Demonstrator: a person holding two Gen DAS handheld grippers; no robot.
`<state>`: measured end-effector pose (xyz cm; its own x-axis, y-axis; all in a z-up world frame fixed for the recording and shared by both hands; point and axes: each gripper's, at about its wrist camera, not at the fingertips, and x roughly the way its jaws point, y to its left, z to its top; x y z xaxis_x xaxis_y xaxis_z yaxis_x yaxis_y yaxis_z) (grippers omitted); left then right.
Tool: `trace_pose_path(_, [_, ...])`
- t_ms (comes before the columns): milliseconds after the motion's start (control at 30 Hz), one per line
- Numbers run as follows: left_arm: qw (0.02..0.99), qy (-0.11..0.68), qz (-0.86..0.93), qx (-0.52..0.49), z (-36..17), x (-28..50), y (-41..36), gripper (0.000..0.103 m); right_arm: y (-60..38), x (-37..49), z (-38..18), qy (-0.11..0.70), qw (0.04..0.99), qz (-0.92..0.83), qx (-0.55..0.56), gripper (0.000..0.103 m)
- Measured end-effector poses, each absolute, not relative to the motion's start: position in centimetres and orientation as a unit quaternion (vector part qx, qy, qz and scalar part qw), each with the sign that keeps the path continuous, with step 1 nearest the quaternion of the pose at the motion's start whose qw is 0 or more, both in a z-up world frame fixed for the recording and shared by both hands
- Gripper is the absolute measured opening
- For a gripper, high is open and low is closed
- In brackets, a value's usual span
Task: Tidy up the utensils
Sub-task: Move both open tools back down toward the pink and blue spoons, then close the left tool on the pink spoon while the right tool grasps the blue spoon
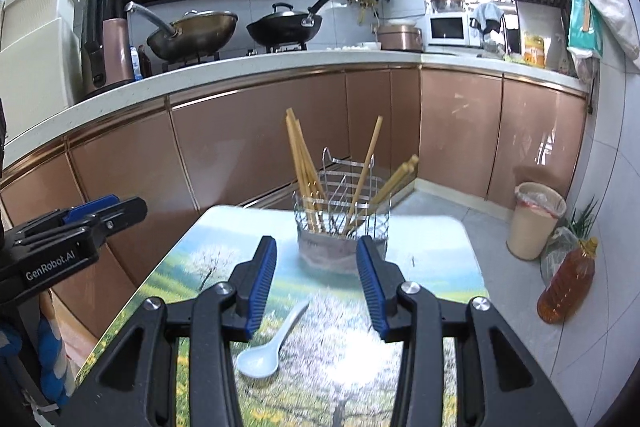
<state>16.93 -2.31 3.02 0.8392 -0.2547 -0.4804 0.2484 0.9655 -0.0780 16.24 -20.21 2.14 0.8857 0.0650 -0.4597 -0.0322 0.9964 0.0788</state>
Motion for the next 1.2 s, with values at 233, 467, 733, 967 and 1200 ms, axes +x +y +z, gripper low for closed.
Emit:
trace_pose_path(233, [0.956,0.271,-0.11,-0.002,1.2,14.6,-1.2,0.05,-20.2,14.2,-0.6,0.288,0.956,0.034,0.034,0.04])
trace_pose_path(467, [0.954,0.283,-0.095,0.007,-0.5,12.9,-1.3,0.053,-20.3,12.2,-2.3,0.307,0.95,0.035,0.038,0.04])
trace_pose_path(733, [0.952,0.295,-0.084,0.017,-2.1,11.5,-1.7,0.053,-20.3,10.6,-2.6,0.306,0.95,0.043,0.046,0.04])
trace_pose_path(967, [0.951,0.301,-0.068,0.028,-2.9,11.2,-1.4,0.054,-20.1,10.7,-3.3,0.314,0.947,0.051,0.047,0.04])
trace_pose_path(1200, [0.945,0.322,-0.057,0.026,-4.2,12.6,-0.5,0.054,-19.7,12.6,-4.5,0.333,0.94,0.059,0.047,0.04])
